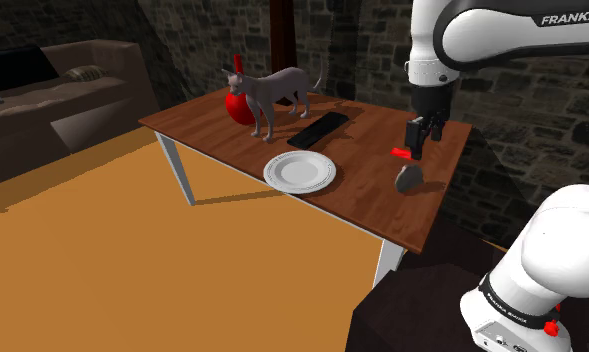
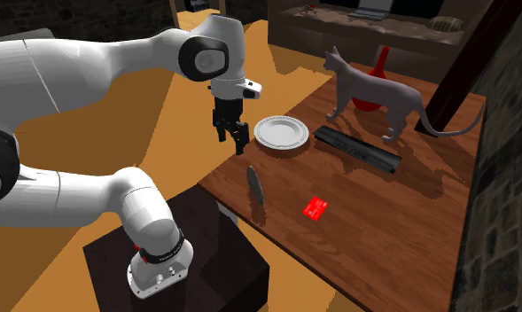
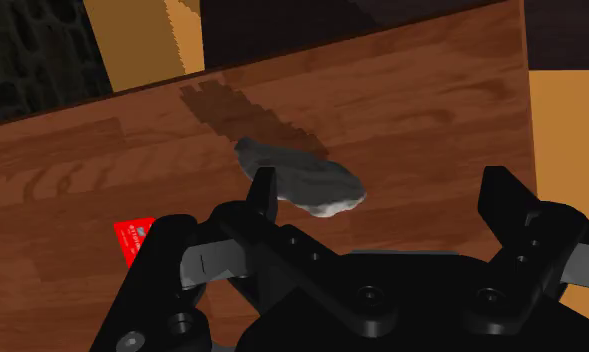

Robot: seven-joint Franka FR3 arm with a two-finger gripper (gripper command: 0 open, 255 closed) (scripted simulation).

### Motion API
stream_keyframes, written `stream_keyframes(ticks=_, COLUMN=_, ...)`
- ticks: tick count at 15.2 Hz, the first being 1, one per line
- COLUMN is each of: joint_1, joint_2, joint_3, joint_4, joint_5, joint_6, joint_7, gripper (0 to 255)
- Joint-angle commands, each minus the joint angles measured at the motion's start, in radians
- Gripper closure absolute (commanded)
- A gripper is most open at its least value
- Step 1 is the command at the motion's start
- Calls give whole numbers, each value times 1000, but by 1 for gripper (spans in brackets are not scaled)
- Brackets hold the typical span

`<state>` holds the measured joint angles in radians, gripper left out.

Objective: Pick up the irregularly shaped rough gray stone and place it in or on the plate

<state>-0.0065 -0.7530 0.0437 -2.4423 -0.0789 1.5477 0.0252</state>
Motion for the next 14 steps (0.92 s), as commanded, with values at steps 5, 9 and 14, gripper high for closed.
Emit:
stream_keyframes(ticks=5, joint_1=172, joint_2=-24, joint_3=-210, joint_4=-108, joint_5=-153, joint_6=159, joint_7=-639, gripper=0)
stream_keyframes(ticks=9, joint_1=316, joint_2=-2, joint_3=-389, joint_4=-149, joint_5=-251, joint_6=287, joint_7=-1126, gripper=0)
stream_keyframes(ticks=14, joint_1=308, joint_2=10, joint_3=-409, joint_4=-207, joint_5=-270, joint_6=358, joint_7=-1122, gripper=0)
